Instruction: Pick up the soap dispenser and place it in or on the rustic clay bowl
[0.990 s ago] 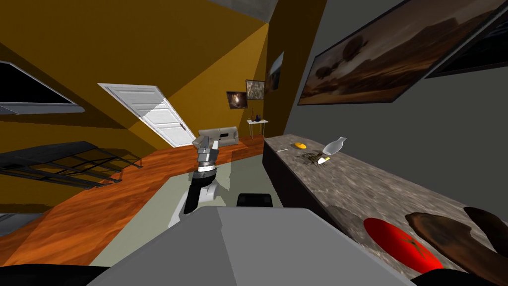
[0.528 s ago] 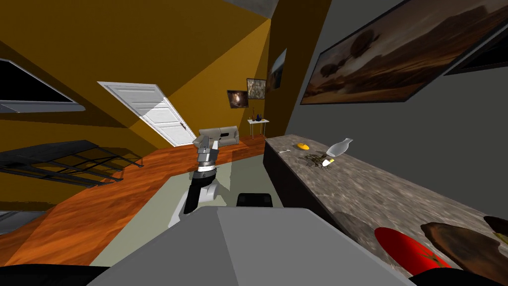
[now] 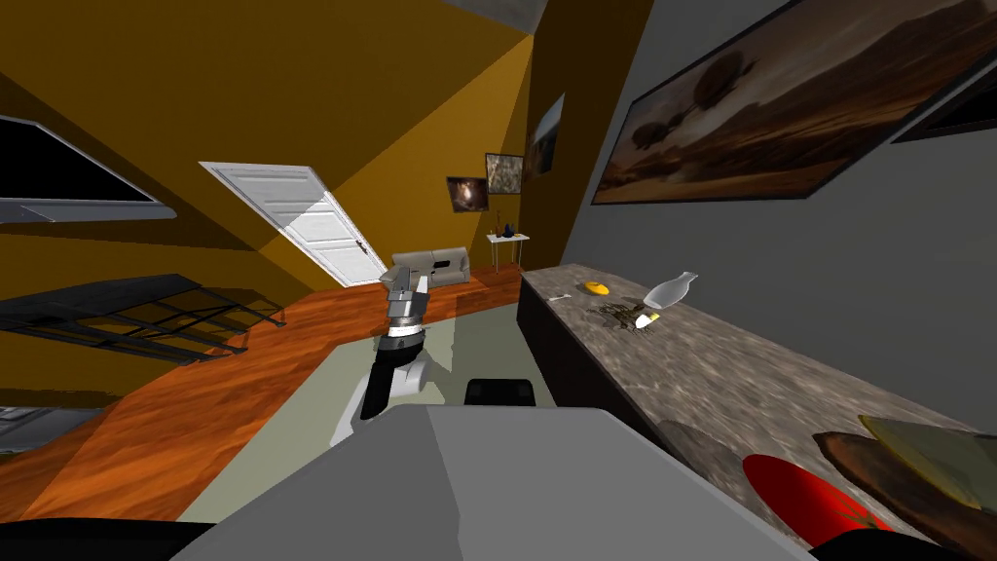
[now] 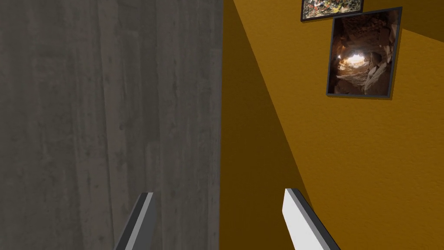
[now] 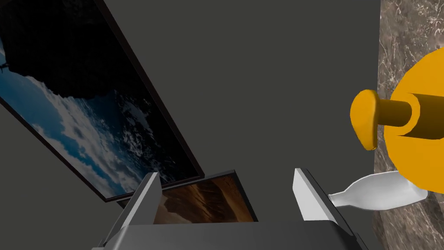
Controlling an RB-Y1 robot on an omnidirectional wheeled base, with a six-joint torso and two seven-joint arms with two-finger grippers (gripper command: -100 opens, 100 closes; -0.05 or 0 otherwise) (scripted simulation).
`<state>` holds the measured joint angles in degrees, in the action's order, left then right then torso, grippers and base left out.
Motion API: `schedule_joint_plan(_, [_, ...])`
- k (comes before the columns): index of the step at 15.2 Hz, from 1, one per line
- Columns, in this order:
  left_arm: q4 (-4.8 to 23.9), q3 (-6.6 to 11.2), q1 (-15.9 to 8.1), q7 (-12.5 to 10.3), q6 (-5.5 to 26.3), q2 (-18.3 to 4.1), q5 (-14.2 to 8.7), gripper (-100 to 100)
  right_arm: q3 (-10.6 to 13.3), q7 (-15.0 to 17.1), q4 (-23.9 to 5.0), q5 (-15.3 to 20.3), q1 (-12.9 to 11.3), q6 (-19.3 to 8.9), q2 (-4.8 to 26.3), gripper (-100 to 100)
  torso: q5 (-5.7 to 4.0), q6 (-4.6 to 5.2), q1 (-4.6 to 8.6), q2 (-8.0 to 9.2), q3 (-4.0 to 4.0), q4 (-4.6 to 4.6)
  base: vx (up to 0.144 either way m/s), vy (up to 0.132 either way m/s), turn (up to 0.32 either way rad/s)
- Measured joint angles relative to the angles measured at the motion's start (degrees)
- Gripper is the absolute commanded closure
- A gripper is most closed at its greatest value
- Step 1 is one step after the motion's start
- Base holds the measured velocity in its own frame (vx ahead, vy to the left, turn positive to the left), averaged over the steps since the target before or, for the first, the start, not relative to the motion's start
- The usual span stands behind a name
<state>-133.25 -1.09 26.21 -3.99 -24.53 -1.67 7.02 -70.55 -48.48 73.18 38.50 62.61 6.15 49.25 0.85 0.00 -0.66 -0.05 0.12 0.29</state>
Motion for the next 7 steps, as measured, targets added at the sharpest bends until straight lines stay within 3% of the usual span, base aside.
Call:
schedule_joint_plan(2, [0.00,0.00,0.00,0.00,0.00,0.00,0.00,0,-0.18,1.08,-0.89,-0.75,1.58,0.12,1.16,-100,0.00,0.00,0.00,0.00,0.00,0.00,0.007,-0.010,0.013])
schedule_joint_plan(7, [0.00,0.00,0.00,0.00,0.00,0.00,0.00,0,-0.21,1.27,-0.98,-0.82,1.70,0.16,1.25,-100,-0.01,0.01,-0.04,0.05,0.03,0.02,0.000,0.000,0.000])
